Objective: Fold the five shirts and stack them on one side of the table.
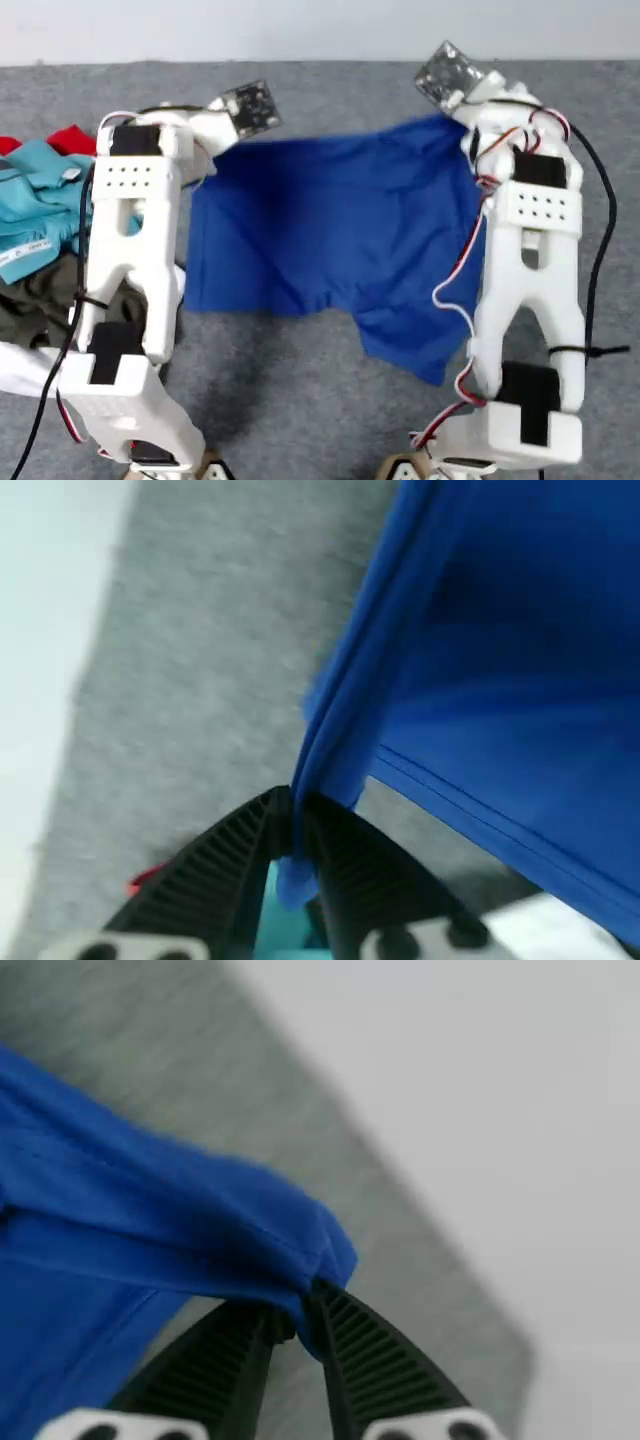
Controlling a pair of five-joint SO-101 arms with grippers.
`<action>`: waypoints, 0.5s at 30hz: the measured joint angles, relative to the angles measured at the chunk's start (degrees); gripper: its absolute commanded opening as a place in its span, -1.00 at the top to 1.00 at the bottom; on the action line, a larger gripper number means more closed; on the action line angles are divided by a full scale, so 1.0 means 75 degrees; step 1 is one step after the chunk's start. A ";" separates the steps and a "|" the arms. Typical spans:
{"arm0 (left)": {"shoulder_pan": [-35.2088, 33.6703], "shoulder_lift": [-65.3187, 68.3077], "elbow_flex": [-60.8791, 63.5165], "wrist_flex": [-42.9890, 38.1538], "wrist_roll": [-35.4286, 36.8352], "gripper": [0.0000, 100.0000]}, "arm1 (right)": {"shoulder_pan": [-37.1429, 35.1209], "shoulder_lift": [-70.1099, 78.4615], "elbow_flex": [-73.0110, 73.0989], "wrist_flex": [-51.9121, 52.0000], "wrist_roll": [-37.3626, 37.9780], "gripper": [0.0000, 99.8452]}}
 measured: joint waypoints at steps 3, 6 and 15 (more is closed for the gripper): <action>0.0000 0.0000 0.0000 0.0516 0.0000 0.97 | 0.0035 -0.0270 0.0000 0.1465 0.0000 0.98; 0.0000 0.0000 0.0000 0.1160 0.0000 0.97 | 0.0070 -0.0422 0.0000 0.2649 0.0000 0.98; 0.0000 0.0082 0.0000 0.2766 0.0000 0.97 | 0.0070 -0.0434 0.0000 0.5474 0.0000 0.98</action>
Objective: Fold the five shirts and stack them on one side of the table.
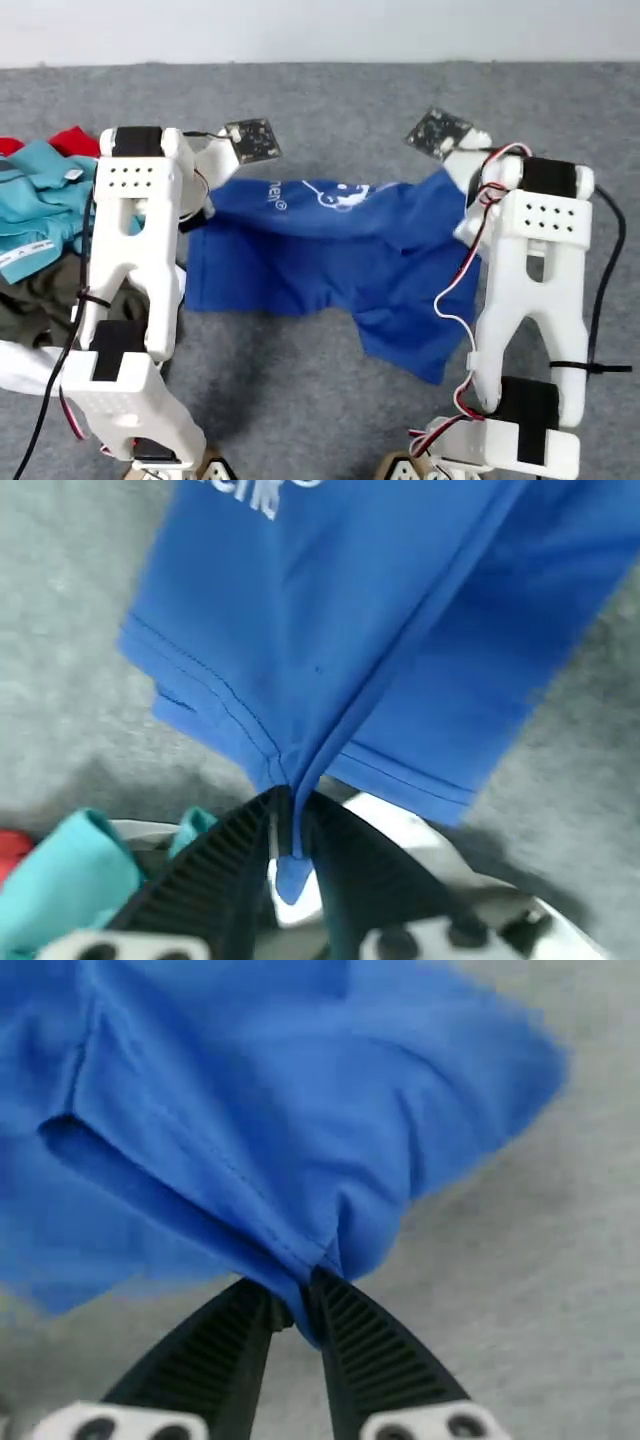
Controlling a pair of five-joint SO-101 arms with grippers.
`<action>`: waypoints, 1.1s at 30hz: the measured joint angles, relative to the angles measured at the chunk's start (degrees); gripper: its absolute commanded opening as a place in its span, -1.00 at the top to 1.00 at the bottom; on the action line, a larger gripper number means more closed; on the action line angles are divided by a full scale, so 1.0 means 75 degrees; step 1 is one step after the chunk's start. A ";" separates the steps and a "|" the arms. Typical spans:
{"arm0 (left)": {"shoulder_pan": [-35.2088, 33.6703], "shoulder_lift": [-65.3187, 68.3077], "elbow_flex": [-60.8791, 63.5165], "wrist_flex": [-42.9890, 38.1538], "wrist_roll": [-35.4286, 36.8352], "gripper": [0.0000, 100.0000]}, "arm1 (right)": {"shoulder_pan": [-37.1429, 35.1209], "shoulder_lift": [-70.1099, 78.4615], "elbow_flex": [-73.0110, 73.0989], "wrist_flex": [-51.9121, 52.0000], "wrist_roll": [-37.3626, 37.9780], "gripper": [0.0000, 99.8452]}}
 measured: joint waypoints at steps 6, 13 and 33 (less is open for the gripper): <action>0.0000 0.0000 0.0246 0.0258 0.0047 0.97 | 0.0000 -0.0012 0.0000 0.1371 -0.0012 0.98; 0.0000 0.0000 0.0973 0.0258 0.0047 0.97 | 0.0000 -0.0012 0.0551 0.1547 -0.0023 0.98; -0.0176 -0.0668 0.1067 0.0516 0.0867 0.70 | 0.0340 -0.1735 0.1418 0.1582 -0.0797 0.30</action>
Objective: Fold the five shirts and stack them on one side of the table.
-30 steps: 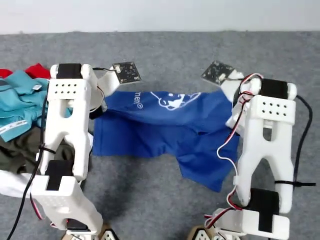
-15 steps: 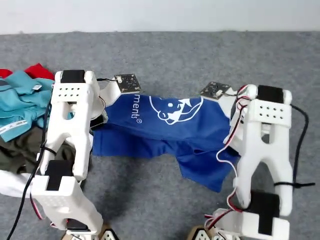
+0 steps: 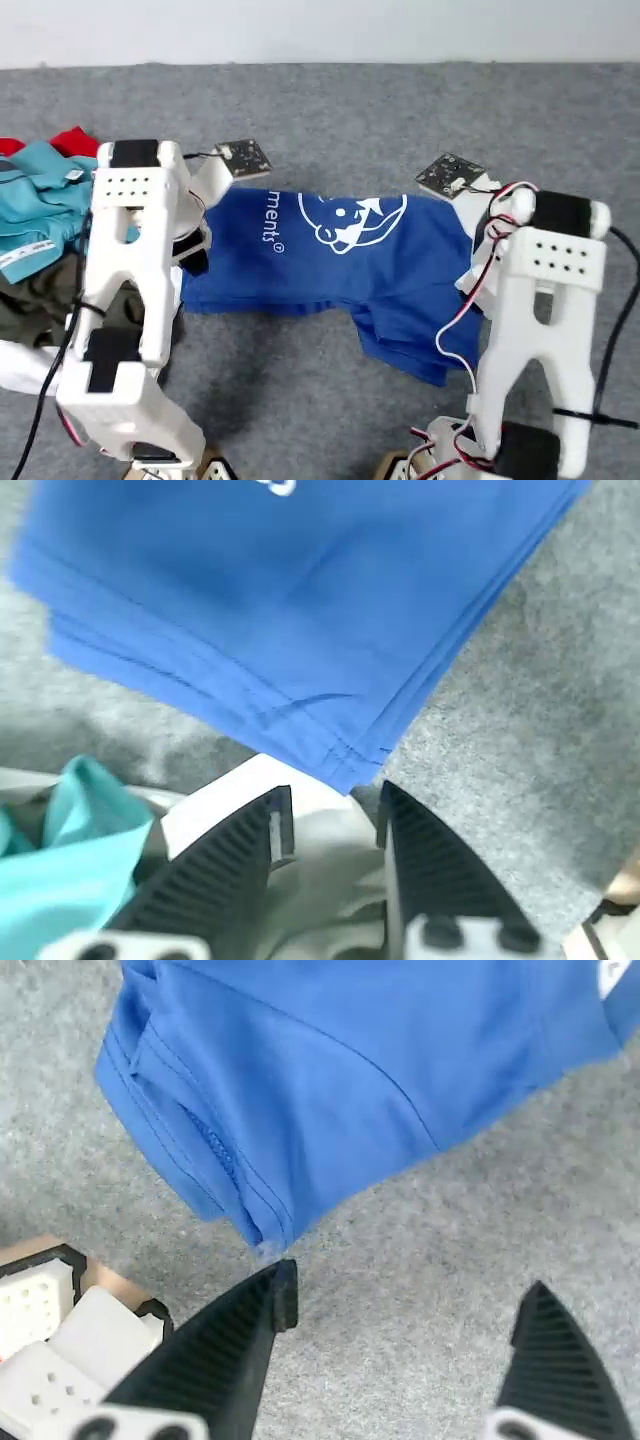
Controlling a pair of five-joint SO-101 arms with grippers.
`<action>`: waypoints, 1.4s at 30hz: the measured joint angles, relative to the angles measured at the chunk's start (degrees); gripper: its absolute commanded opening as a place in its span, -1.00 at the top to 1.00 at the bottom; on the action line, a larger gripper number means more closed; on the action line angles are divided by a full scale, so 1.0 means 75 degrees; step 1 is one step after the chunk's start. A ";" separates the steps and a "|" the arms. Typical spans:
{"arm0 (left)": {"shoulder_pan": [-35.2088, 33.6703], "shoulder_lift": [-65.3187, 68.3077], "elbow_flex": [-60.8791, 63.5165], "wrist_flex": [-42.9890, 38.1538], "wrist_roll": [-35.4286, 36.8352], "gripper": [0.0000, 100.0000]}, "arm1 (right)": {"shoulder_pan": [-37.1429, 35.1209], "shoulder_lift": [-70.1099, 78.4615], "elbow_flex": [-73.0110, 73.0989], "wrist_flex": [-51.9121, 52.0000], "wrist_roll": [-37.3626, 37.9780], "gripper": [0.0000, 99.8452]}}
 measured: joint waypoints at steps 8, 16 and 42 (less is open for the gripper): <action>0.0035 -0.0434 -0.0023 -0.1500 0.2391 0.98 | -0.0059 0.0164 0.0223 -0.2321 -0.1864 0.91; 0.1090 0.0105 -0.0023 -0.2133 0.4536 0.97 | -0.0516 0.1723 0.0246 -0.4021 -0.2884 0.98; 0.0141 0.4349 -0.2344 -0.2157 0.5251 0.97 | 0.0305 0.4876 0.0246 -0.6963 -0.3622 0.98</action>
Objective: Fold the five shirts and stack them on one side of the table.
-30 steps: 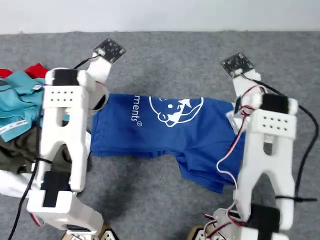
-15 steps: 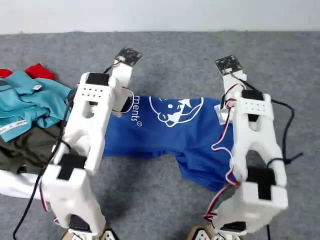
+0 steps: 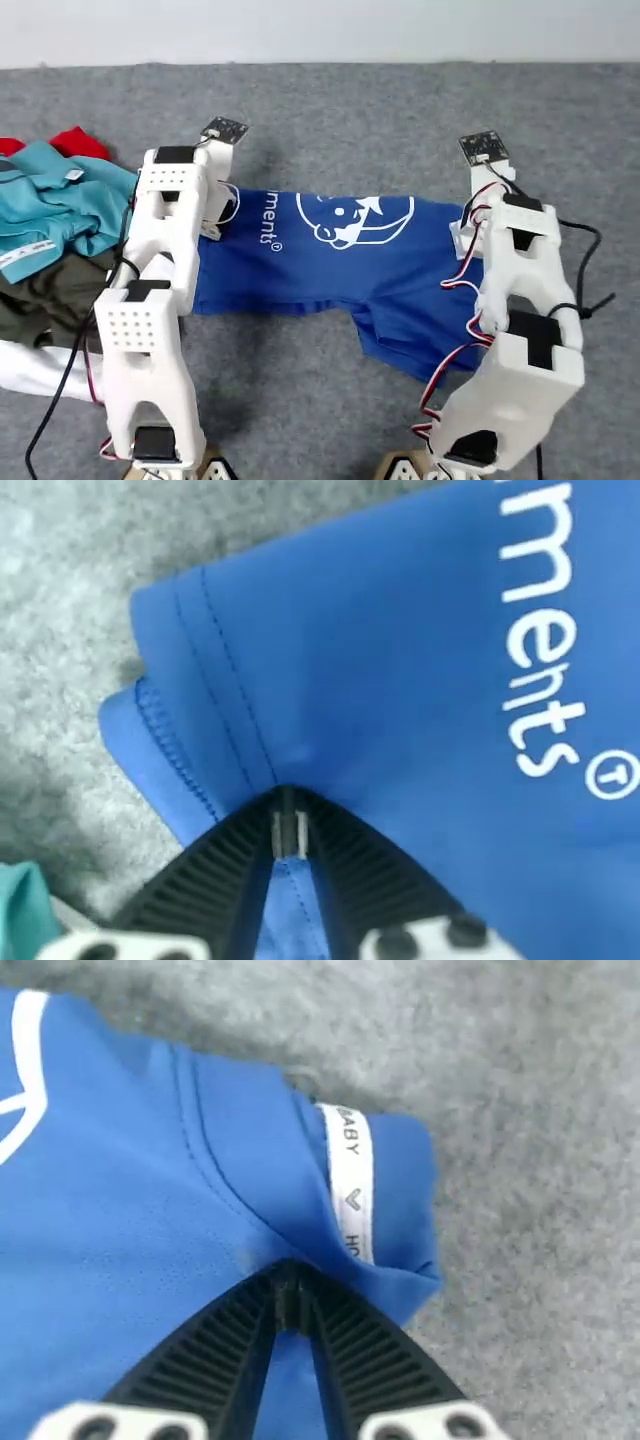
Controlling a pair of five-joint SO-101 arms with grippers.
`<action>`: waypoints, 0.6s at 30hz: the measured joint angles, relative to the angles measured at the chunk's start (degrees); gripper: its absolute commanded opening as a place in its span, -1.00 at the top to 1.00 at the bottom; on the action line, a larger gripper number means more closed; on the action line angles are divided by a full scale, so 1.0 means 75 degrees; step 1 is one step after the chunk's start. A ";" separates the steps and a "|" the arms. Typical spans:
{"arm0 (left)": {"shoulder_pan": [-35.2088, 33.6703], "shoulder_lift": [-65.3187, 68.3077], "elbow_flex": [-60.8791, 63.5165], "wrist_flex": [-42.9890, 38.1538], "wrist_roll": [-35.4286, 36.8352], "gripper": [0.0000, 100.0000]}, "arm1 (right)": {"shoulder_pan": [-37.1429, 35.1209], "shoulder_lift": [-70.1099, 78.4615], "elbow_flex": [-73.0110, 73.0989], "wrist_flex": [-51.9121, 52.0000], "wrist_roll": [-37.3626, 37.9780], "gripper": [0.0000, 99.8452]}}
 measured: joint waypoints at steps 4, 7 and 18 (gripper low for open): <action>-0.0023 -0.0023 -0.0504 0.0574 0.0000 0.97 | 0.0000 -0.0270 0.0000 0.0481 0.0000 0.98; -0.0023 -0.0328 -0.0715 0.0809 0.0000 0.97 | -0.0105 -0.0879 0.0000 0.0867 0.0000 0.98; 0.0481 -0.1817 -0.0785 0.1676 0.0000 0.97 | -0.0293 -0.3270 0.0000 0.2028 0.0000 0.98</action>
